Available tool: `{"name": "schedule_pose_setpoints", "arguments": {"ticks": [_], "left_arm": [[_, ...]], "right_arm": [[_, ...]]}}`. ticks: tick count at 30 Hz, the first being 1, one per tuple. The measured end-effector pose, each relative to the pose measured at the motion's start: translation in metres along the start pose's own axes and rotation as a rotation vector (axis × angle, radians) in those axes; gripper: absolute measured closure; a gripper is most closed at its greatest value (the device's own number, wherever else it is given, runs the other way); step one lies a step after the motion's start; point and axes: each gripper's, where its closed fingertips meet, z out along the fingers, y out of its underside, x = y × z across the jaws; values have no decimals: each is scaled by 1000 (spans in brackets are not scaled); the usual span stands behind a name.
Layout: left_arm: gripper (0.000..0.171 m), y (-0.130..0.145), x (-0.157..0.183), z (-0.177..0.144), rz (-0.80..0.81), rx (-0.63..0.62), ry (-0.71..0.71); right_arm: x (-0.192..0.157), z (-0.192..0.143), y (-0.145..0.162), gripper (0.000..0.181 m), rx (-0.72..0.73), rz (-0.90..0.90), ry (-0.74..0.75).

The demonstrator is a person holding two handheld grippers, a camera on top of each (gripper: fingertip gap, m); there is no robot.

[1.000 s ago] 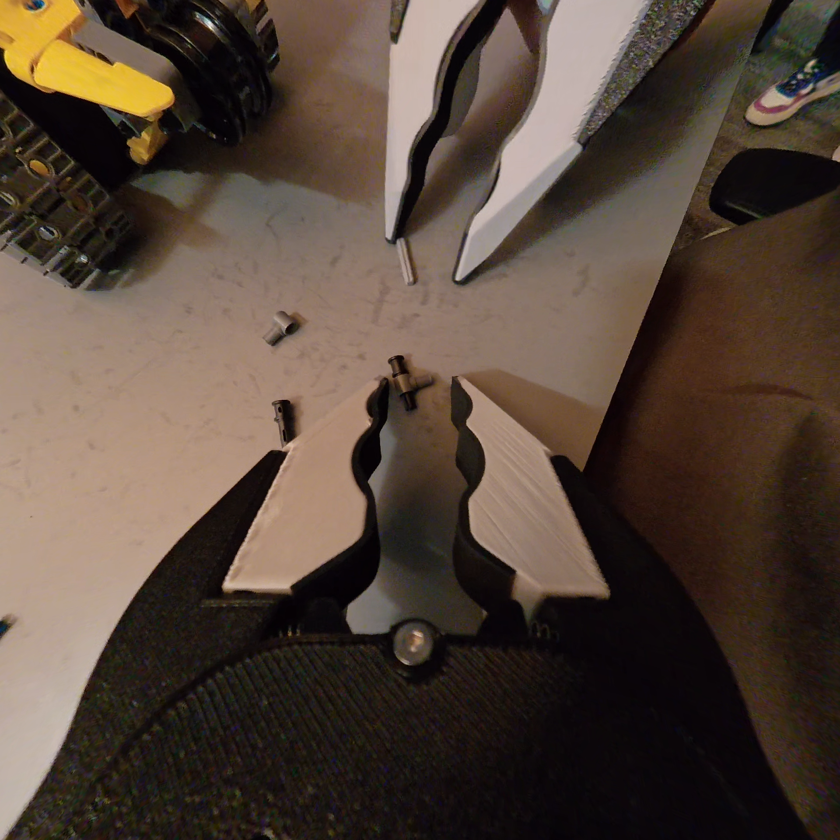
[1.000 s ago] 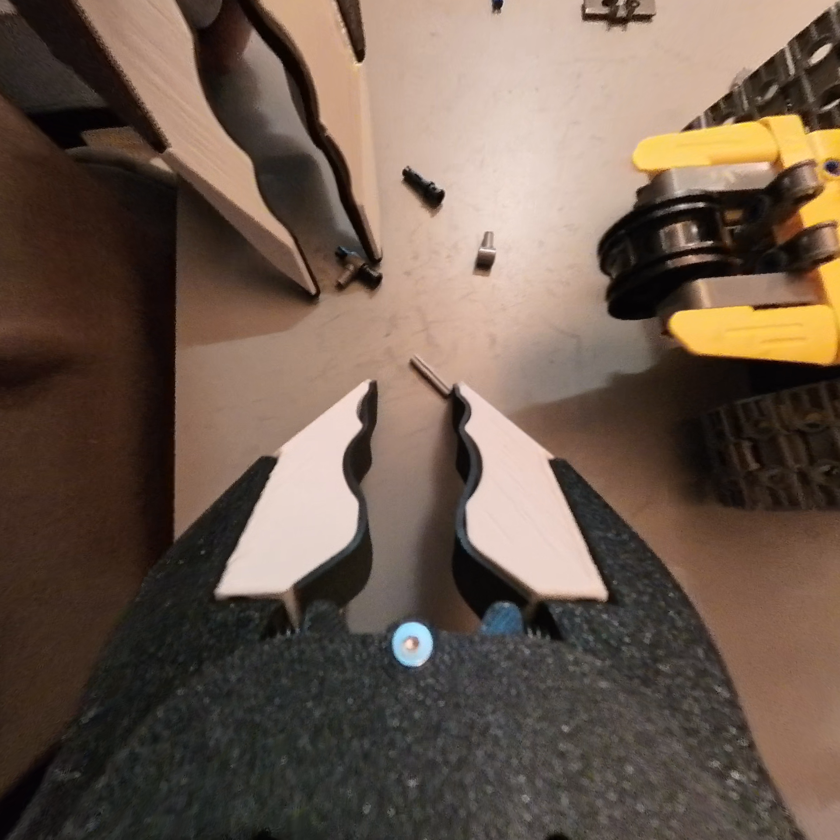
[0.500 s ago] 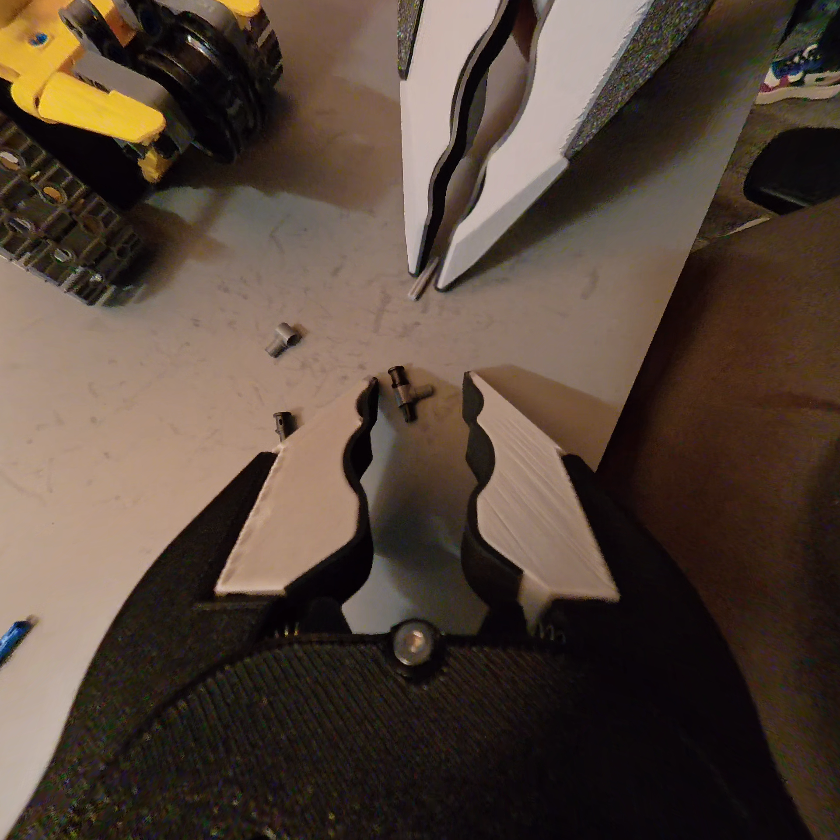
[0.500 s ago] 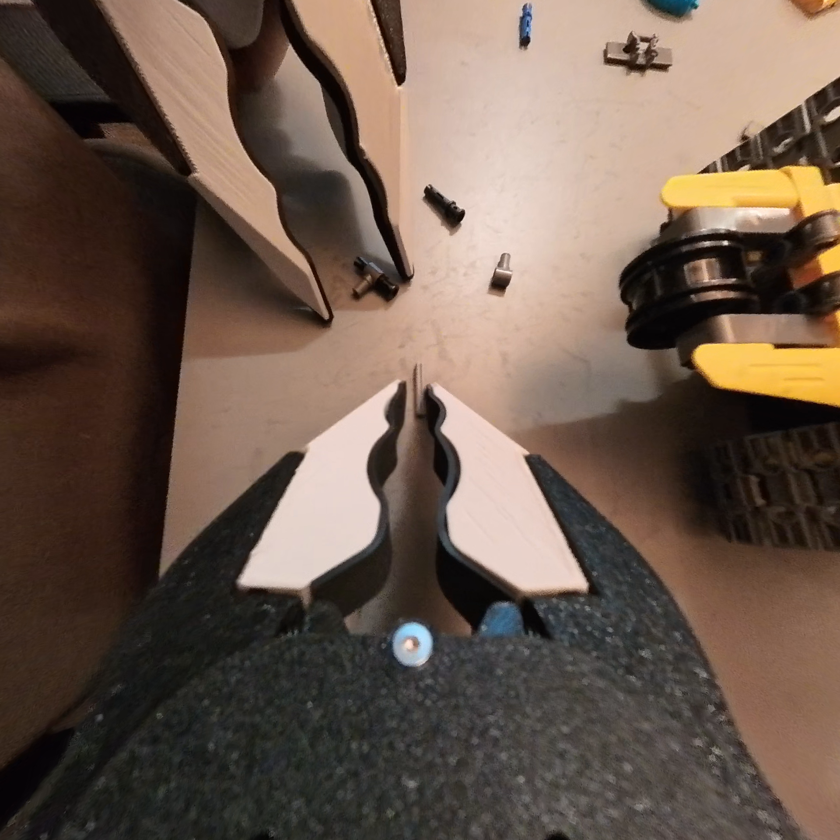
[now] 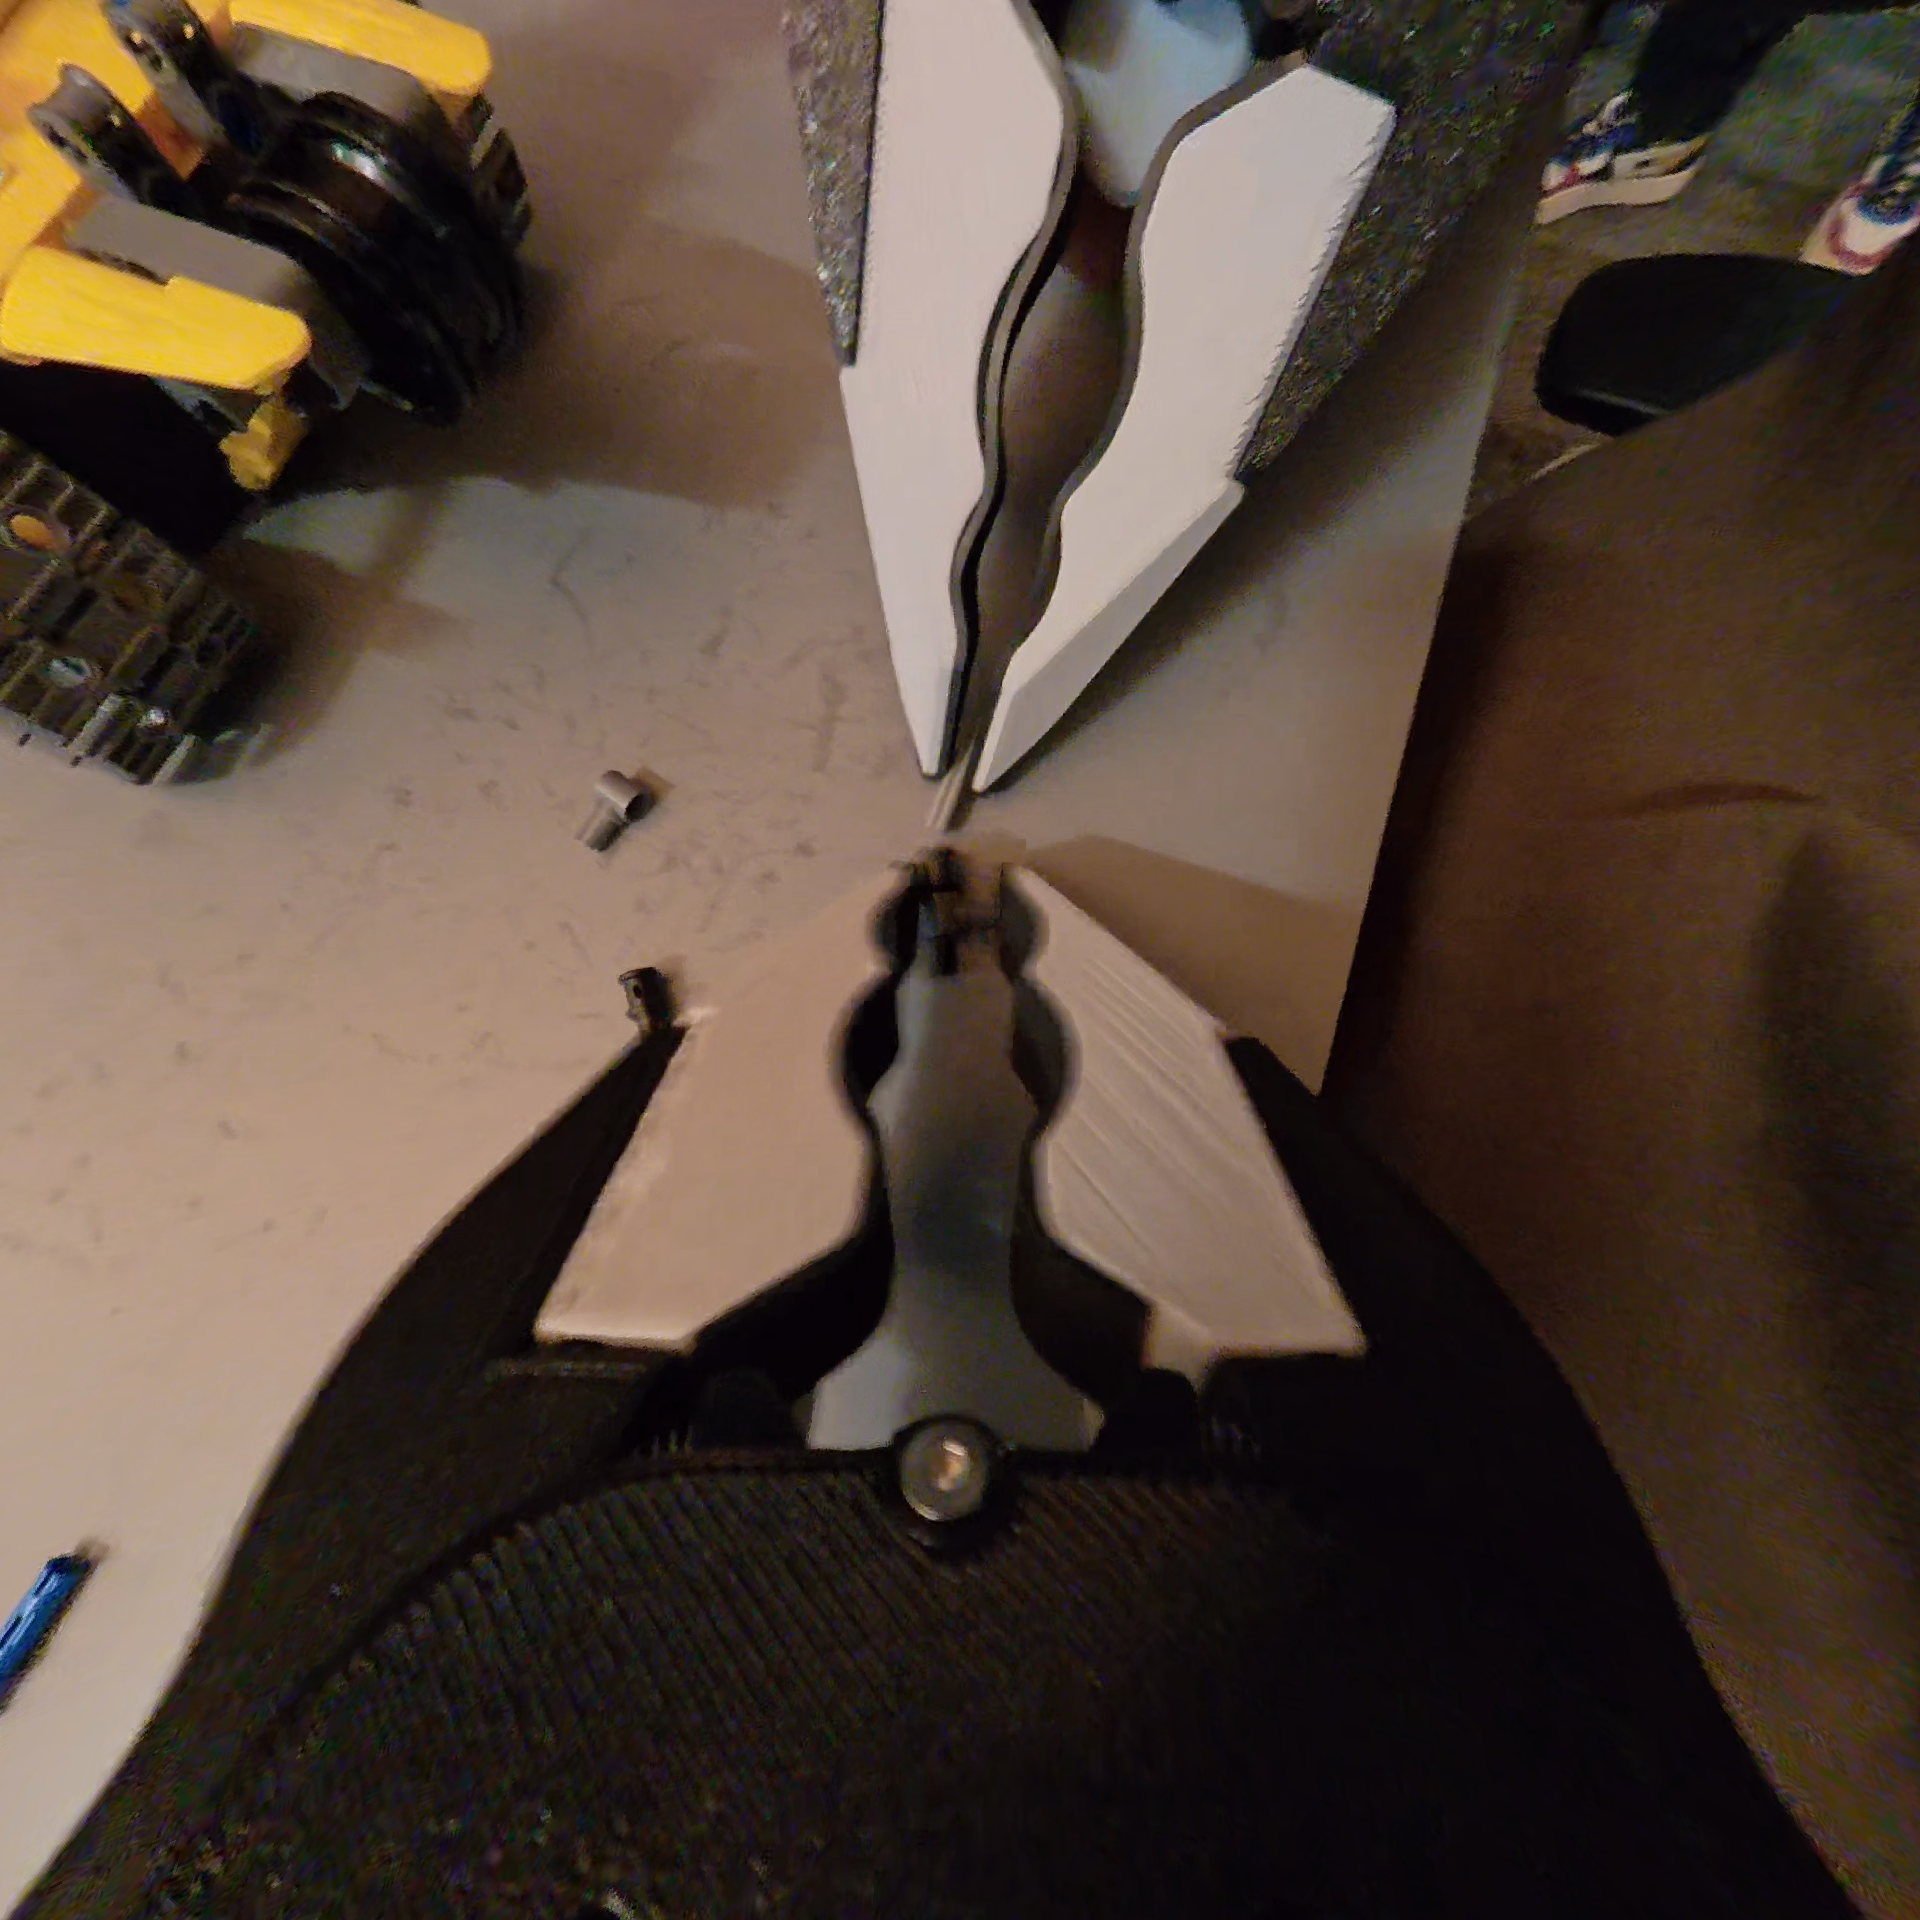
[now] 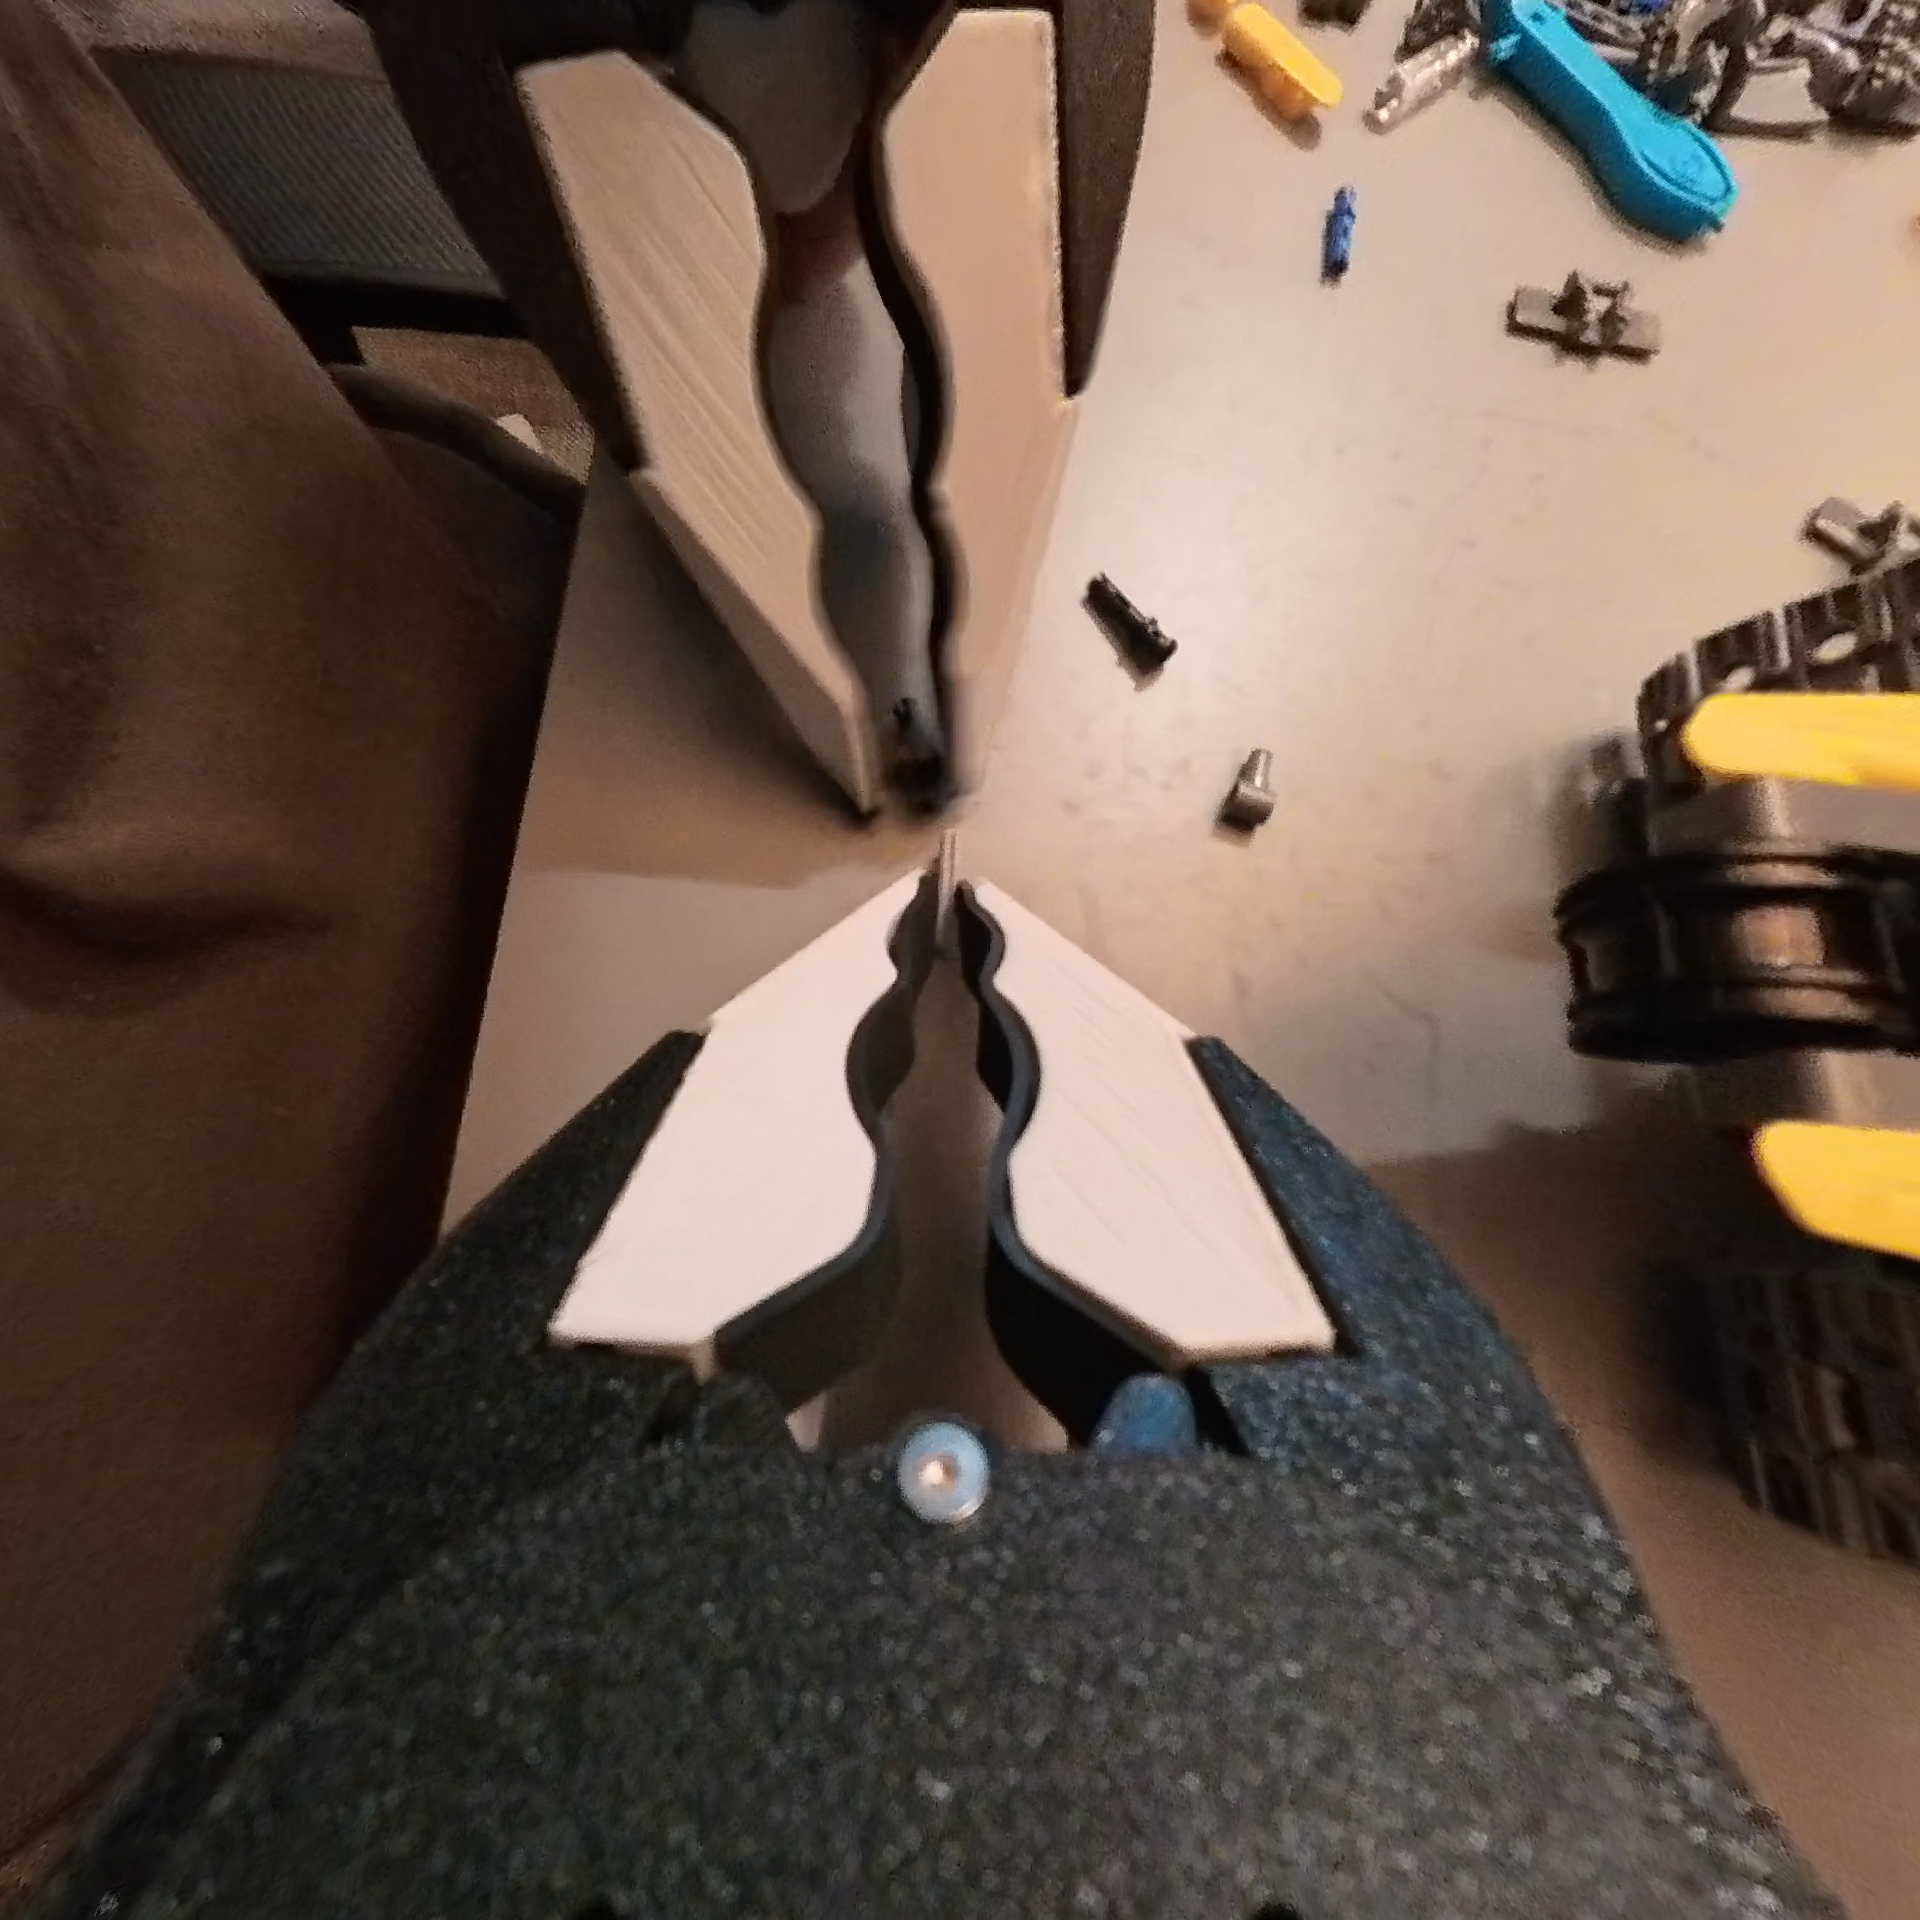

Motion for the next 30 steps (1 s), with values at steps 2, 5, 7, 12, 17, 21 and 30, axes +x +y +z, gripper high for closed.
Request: {"name": "schedule_pose_setpoints", "arguments": {"ticks": [2,5,7,12,17,21,30], "left_arm": [[167,-7,3,-6,15,57,24],[167,-9,3,-11,-15,89,52],[167,-5,1,-10,-29,66,58],[167,-4,3,-8,-39,53,85],[167,-5,4,-9,-54,58,111],[167,-2,6,-6,-43,32,115],[167,4,8,-1,-36,-18,128]], "right_arm": [[0,0,-5,178,24,6,-13],[1,-3,-8,178,54,40,-41],[2,-5,-9,179,72,57,-54],[-2,-6,-10,178,77,50,-76],[-7,-3,-8,178,51,33,-98],[-6,1,-3,178,19,40,-99],[-14,3,-1,178,-1,2,-129]]}}
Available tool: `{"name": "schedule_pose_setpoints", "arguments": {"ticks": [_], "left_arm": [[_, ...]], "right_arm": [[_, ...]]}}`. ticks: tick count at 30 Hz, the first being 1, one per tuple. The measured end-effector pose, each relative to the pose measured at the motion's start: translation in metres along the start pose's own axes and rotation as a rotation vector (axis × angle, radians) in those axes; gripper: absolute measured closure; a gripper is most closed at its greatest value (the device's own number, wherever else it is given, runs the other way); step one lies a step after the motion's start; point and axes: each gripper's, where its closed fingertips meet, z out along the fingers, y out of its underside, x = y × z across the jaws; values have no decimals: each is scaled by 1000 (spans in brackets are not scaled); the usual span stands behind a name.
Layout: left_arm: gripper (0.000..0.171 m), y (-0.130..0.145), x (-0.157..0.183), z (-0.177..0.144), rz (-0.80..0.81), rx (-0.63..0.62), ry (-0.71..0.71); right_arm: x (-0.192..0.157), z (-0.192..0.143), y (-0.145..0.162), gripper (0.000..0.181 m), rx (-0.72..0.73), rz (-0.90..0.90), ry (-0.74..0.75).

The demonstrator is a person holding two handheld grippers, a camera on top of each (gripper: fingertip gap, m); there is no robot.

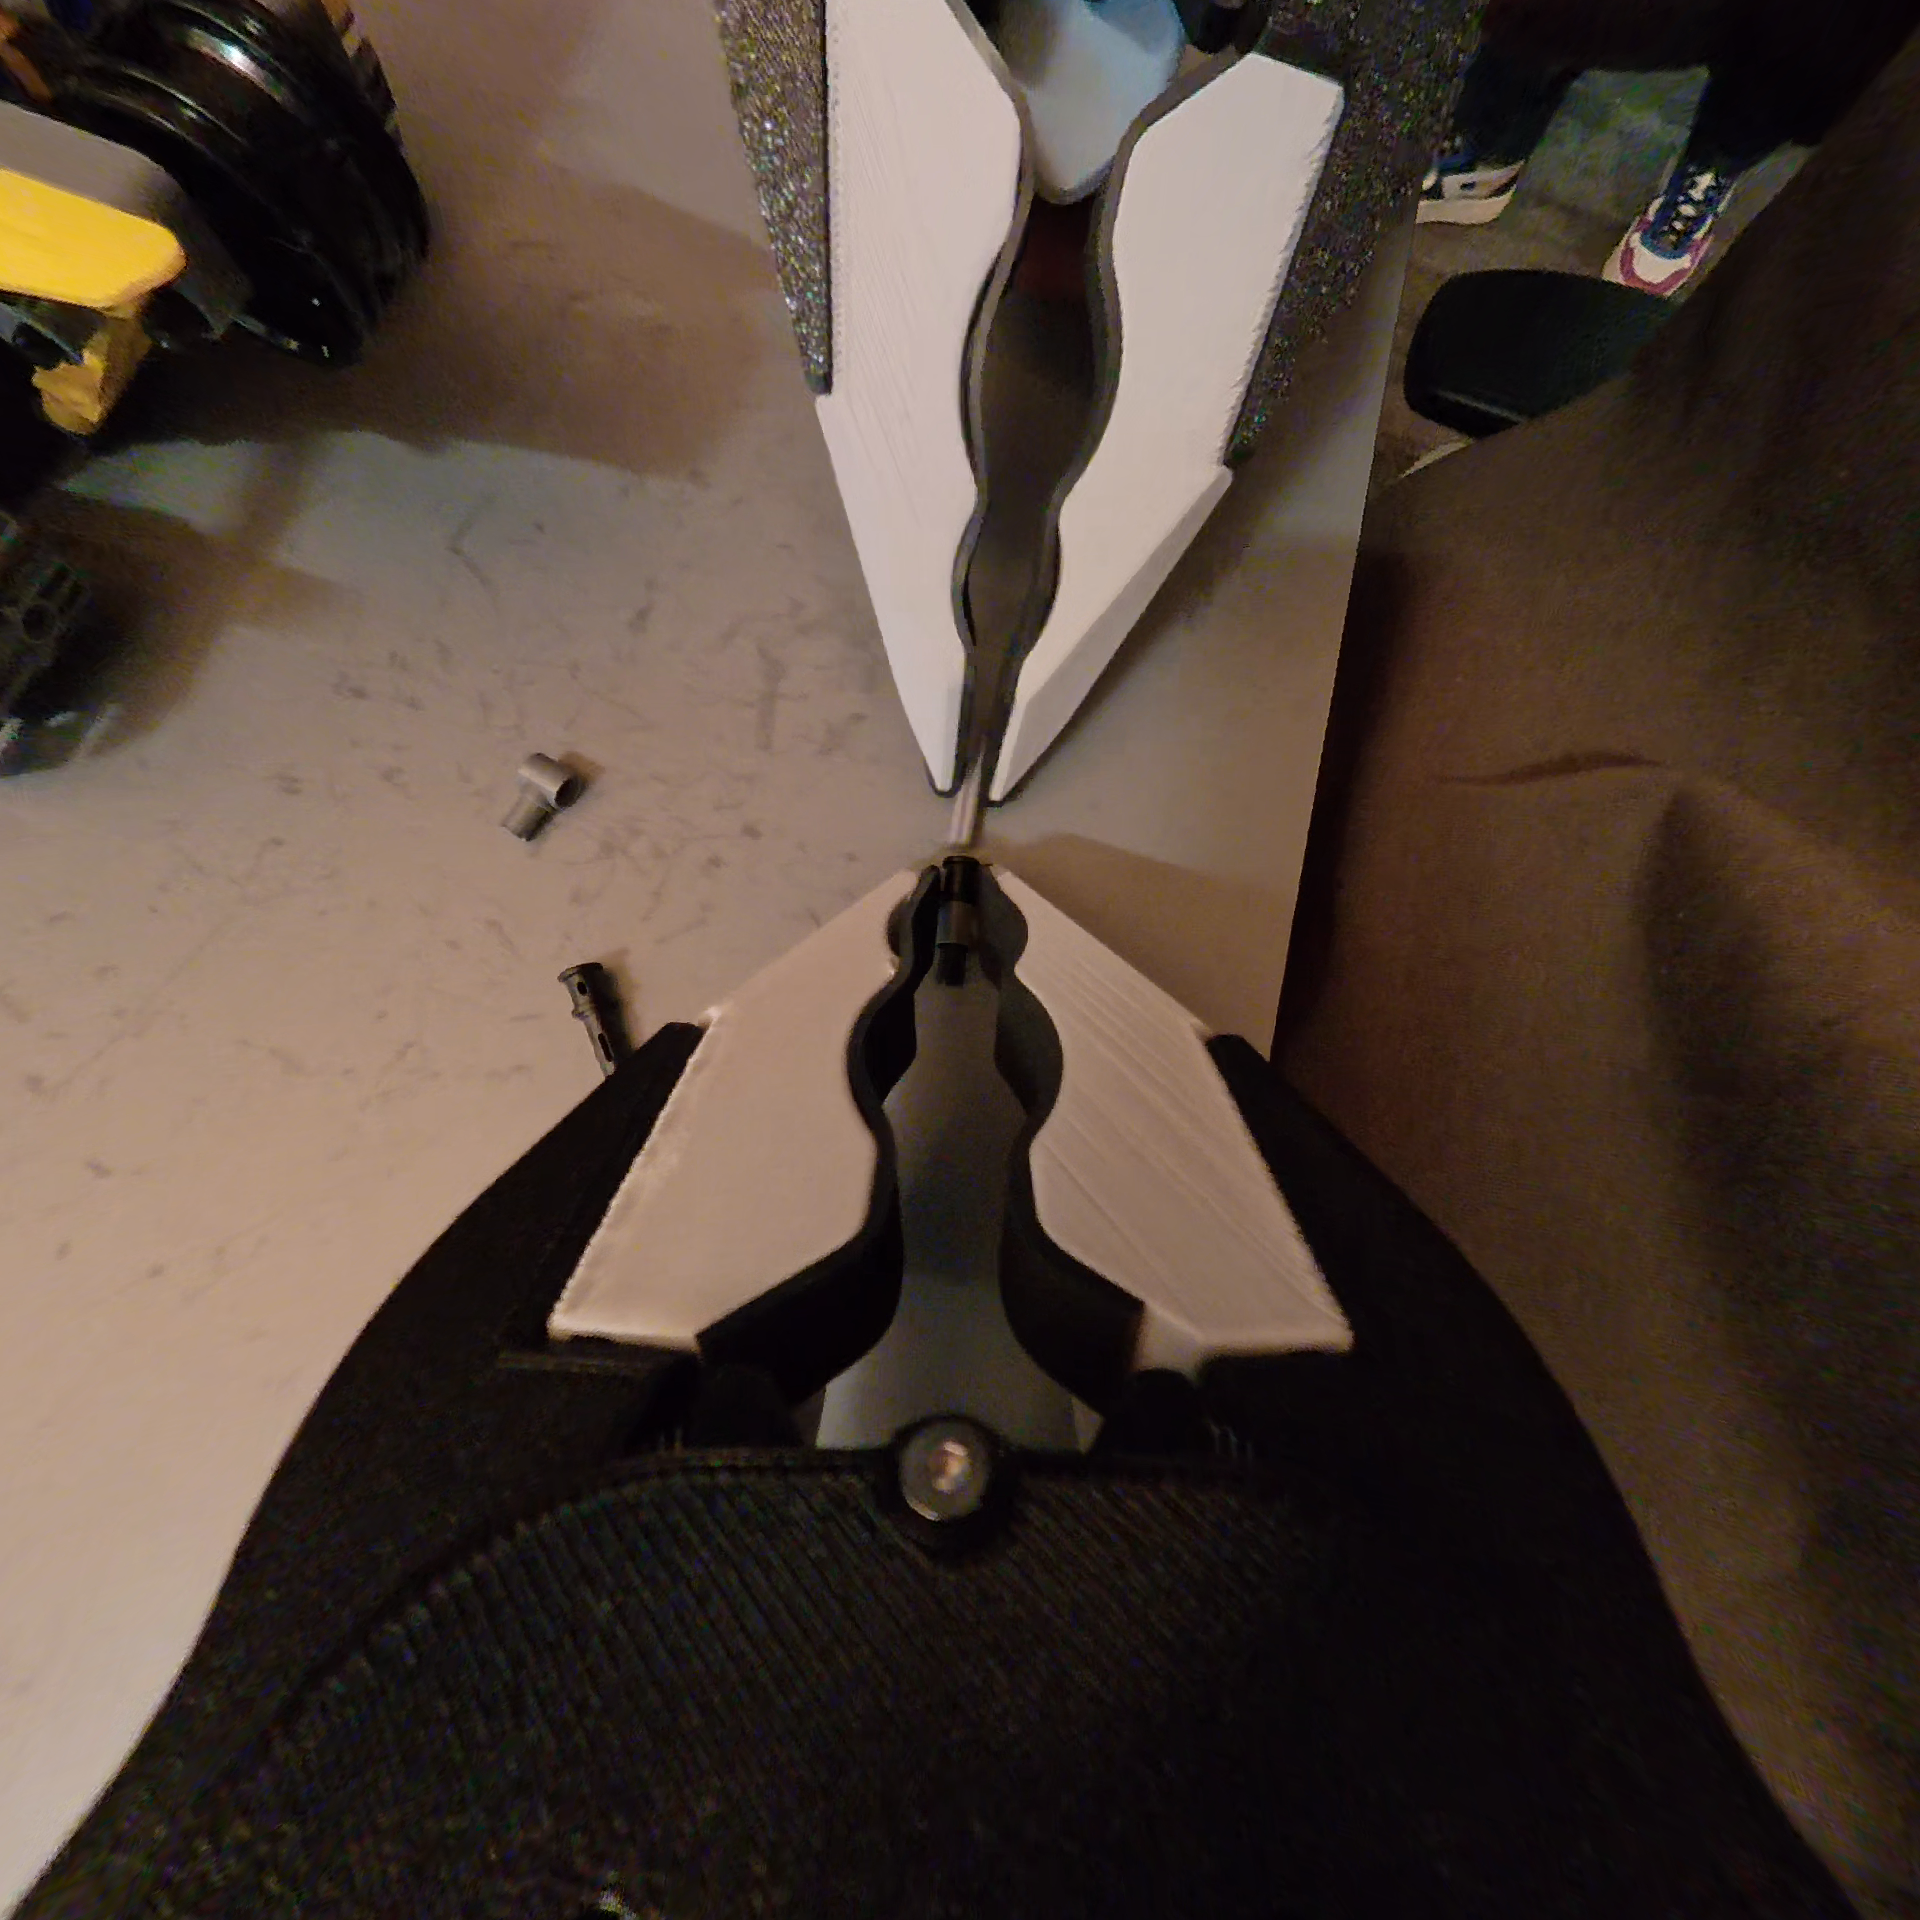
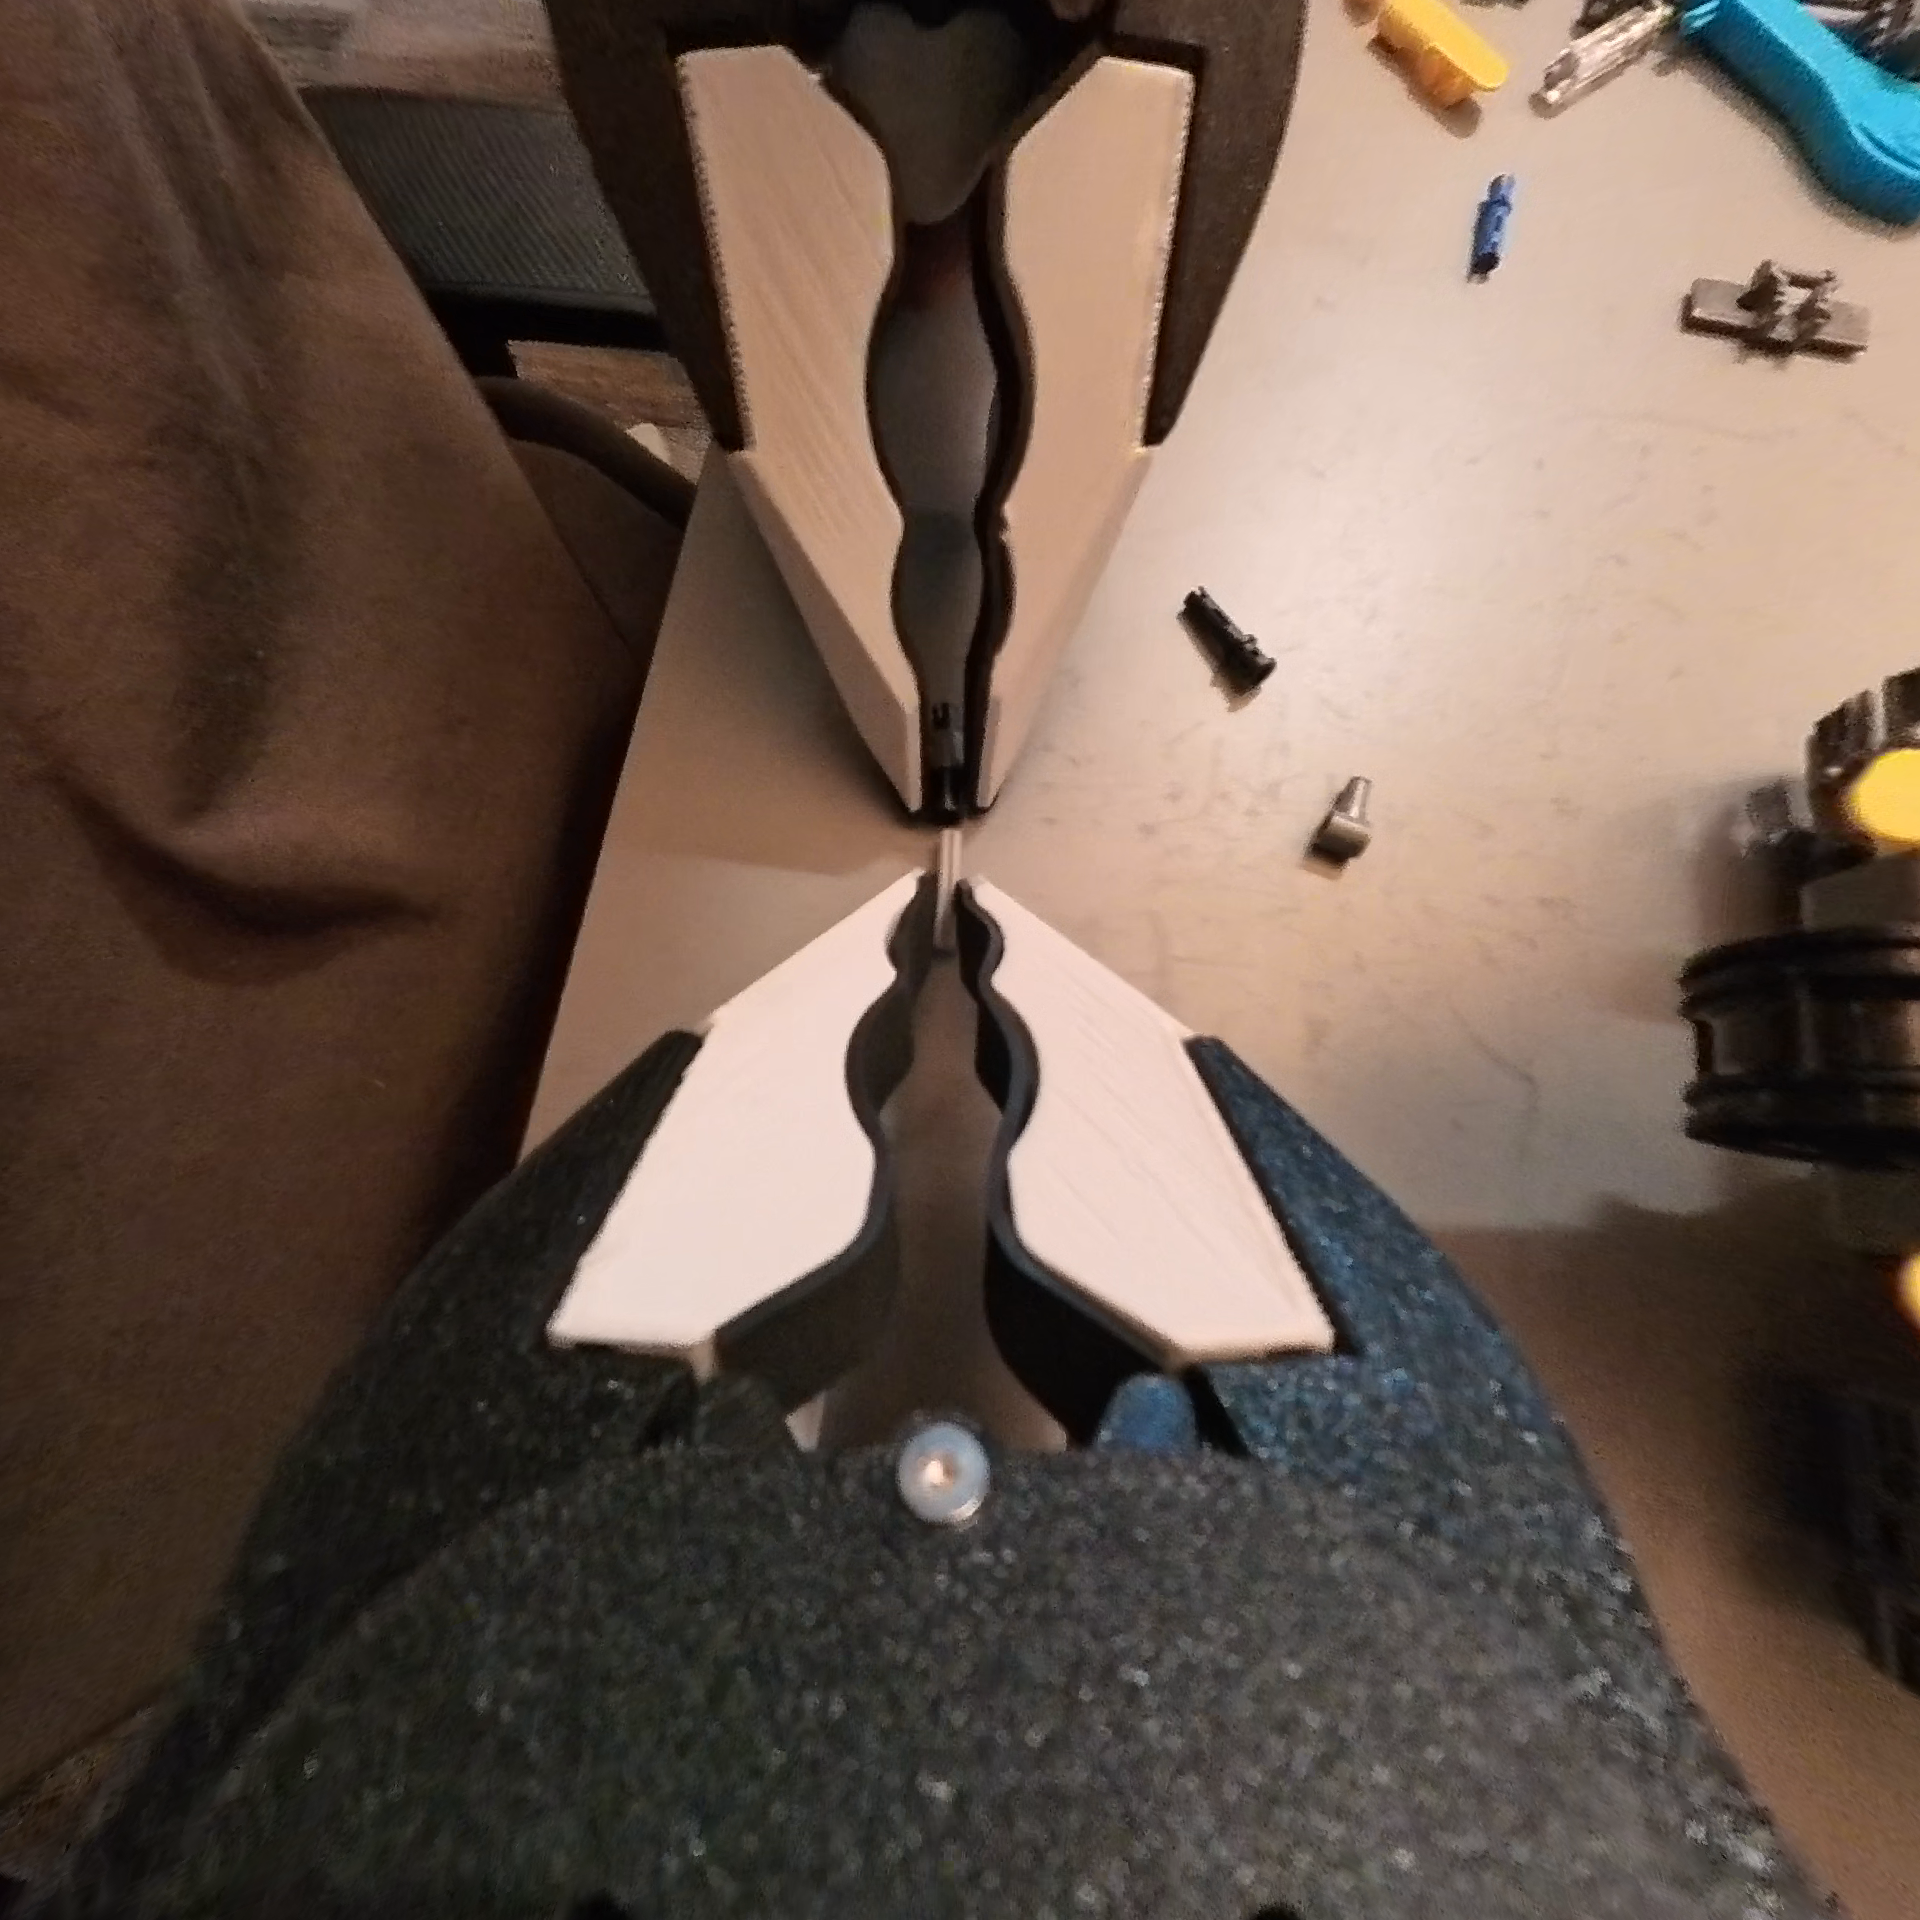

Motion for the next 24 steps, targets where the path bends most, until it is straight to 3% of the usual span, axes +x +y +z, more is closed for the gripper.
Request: {"name": "schedule_pose_setpoints", "arguments": {"ticks": [14,24], "left_arm": [[167,0,1,0,-14,-2,27],[167,0,3,0,10,-3,18]], "right_arm": [[-2,3,-1,178,-9,7,-42],[-2,2,-2,179,2,188,-157]]}}
